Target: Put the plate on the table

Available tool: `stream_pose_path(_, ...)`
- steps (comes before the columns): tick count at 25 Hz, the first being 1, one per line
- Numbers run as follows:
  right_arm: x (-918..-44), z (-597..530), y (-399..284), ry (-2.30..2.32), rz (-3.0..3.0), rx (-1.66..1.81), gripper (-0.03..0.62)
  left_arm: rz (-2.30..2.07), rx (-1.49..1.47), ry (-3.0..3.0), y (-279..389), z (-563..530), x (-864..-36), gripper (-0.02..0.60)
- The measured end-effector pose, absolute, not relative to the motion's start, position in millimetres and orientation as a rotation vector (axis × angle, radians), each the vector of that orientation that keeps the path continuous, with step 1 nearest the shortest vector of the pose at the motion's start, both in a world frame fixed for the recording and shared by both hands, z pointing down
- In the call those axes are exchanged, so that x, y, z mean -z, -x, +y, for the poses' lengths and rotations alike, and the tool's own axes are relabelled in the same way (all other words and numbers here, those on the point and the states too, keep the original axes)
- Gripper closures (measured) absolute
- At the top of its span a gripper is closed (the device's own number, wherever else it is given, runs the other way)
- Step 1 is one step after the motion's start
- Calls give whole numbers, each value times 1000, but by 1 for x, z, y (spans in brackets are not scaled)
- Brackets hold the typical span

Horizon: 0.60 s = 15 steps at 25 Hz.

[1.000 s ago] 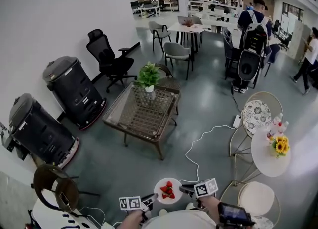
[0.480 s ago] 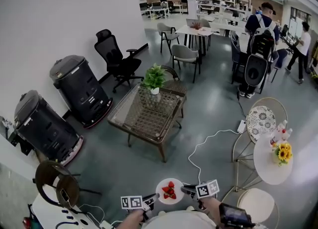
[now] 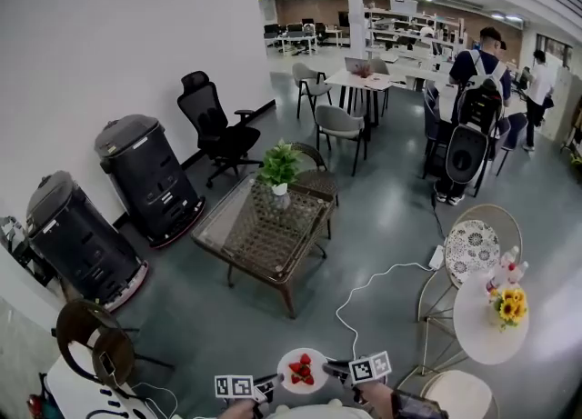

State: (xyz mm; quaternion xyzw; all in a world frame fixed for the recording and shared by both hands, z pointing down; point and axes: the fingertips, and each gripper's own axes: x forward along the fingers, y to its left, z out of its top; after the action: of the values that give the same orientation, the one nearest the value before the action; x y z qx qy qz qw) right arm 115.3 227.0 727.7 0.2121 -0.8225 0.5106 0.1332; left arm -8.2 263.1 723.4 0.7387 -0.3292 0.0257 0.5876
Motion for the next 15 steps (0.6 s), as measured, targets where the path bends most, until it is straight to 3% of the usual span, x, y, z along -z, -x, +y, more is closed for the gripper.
stream_pose_path(15, -734, 225, -161, -558, -2395, -1474, 565, -791, -23, -1703, -39, 267, -730, 561)
